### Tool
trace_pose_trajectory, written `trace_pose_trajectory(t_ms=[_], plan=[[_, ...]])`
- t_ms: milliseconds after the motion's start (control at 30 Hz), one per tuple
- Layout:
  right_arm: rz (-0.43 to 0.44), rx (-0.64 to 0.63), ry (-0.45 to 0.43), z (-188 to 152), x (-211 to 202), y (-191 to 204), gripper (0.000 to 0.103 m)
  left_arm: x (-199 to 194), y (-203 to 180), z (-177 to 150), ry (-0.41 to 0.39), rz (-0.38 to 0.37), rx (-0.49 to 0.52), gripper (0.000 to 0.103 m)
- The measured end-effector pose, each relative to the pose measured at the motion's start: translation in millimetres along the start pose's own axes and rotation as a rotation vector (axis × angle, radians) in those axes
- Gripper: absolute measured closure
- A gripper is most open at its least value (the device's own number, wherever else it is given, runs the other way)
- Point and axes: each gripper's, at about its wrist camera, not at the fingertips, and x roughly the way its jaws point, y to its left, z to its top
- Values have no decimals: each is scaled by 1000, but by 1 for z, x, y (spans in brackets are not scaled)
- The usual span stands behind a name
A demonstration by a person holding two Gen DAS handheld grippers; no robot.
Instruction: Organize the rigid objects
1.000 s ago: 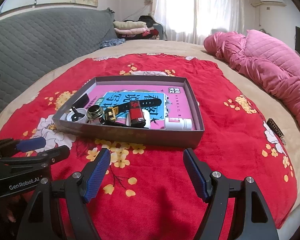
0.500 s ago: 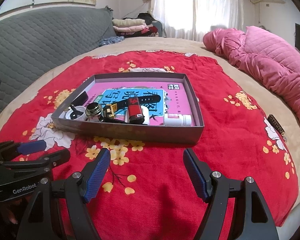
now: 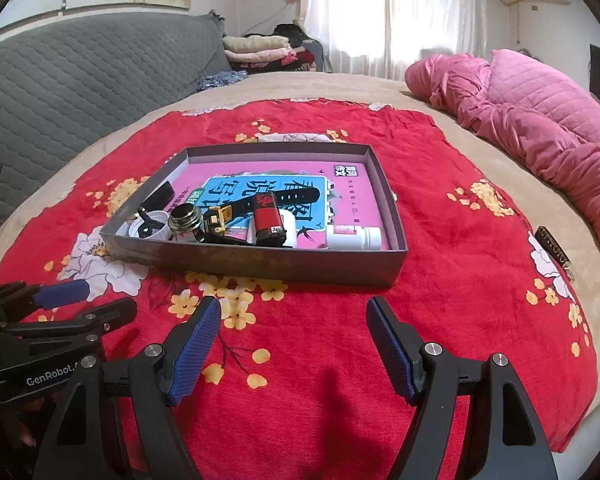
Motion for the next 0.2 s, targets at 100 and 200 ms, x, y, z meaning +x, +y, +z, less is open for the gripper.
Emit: trace_pose_trajectory(t_ms=[100,200], plan=[[-1,3,-1,0,0,-1,27,1,-1,0,1,-1,3,41],[-1,11,1,-1,1,-3,27,1,-1,1,-2,-10,0,41]])
